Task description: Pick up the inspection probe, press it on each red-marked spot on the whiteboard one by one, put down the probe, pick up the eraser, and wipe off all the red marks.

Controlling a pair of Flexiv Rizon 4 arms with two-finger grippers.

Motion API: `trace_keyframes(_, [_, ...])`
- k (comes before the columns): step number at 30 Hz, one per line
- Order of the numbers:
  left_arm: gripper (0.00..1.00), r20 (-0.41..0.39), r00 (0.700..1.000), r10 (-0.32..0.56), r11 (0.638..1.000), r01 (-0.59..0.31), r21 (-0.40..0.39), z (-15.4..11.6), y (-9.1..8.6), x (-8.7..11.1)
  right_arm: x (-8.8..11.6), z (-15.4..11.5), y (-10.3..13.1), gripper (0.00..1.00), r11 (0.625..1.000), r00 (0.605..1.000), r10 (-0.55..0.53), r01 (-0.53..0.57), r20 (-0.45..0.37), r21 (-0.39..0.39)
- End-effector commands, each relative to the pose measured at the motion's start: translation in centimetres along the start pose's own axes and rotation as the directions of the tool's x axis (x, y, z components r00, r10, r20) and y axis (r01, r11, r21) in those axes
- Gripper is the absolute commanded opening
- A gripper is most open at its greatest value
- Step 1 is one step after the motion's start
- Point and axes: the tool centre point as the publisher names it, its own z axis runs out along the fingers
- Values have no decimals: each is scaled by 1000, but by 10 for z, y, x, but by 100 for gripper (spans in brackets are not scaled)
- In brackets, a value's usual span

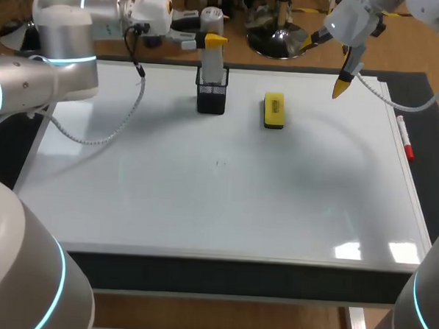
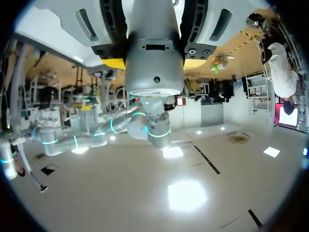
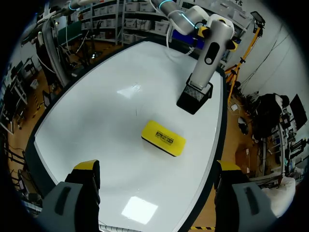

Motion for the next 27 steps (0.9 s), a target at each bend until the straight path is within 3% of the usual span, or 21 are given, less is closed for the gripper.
trace_keyframes(1, [0, -12, 1000, -5, 1000, 5, 3, 0, 8, -6, 0, -1, 0, 100, 1000, 1000, -1, 1, -3, 4])
trace_keyframes(27, [0, 5, 995, -96, 995, 96, -7, 0, 62, -13, 0, -1, 0, 100, 1000, 1000, -1, 1, -3, 4])
